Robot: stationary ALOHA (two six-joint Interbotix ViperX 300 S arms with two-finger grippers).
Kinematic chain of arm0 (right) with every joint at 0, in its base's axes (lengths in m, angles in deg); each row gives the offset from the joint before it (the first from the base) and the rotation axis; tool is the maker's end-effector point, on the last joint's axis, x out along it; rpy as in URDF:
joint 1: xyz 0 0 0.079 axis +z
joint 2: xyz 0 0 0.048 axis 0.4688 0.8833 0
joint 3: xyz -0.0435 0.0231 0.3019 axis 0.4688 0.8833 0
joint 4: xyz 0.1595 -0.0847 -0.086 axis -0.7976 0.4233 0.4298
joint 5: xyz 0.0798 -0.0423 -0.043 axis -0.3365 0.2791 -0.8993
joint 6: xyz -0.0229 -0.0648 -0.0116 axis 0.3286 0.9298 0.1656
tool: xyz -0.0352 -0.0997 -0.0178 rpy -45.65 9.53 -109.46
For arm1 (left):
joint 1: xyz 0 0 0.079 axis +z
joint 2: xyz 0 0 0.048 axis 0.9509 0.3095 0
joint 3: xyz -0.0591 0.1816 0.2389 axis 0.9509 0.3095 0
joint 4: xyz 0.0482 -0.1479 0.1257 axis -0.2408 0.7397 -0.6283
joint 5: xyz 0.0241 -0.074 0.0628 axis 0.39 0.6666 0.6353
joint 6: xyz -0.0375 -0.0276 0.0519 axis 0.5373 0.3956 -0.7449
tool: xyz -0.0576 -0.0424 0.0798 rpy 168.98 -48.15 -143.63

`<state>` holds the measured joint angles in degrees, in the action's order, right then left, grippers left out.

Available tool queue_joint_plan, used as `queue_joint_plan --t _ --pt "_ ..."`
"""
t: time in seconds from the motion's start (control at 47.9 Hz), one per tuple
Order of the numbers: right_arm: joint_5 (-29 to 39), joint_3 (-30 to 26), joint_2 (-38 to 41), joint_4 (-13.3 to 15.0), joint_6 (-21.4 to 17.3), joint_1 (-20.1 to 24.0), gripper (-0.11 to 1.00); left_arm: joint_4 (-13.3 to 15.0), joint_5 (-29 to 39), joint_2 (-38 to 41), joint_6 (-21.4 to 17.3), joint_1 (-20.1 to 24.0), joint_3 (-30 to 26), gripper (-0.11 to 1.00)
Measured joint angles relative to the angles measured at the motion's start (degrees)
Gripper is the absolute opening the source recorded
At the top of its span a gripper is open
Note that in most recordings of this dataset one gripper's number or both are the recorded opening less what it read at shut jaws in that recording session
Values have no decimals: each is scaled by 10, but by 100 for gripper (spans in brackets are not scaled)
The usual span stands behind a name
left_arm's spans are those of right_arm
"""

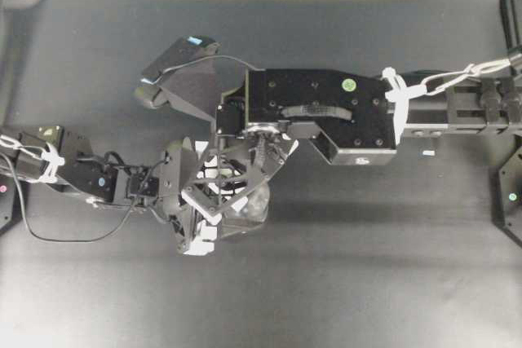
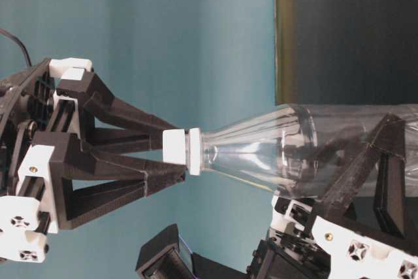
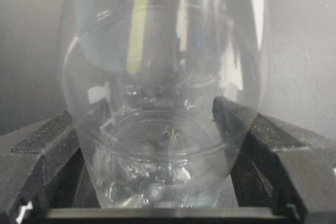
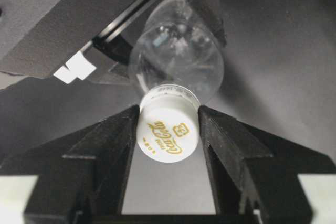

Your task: Open the bottle cap by holding the bottle with the left arm and twisting the cap with the right arm.

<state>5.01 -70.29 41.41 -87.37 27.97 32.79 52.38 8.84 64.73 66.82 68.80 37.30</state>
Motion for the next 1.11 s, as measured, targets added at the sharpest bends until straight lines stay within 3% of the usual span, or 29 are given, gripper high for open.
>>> queue_joint_plan --t 0.104,0.188,0.292,0.522,0.877,1.002,1.106 --pt "1 -1 -1 0 22 0 37 0 0 0 0 0 0 81" --pt "1 -1 0 -1 69 0 37 0 0 0 1 0 0 81" --pt "2 -2 0 -2 141 0 37 -1 0 0 0 0 1 81" --pt "2 -4 2 -15 338 0 37 -1 0 -1 0 -2 3 81" --pt "1 -5 2 -17 599 5 37 -1 0 -1 0 -4 6 81" --pt "-4 -5 2 -17 664 7 37 -1 0 -1 1 -5 7 81" --pt "-5 -4 2 -17 691 7 37 -1 0 -2 1 -5 7 81"
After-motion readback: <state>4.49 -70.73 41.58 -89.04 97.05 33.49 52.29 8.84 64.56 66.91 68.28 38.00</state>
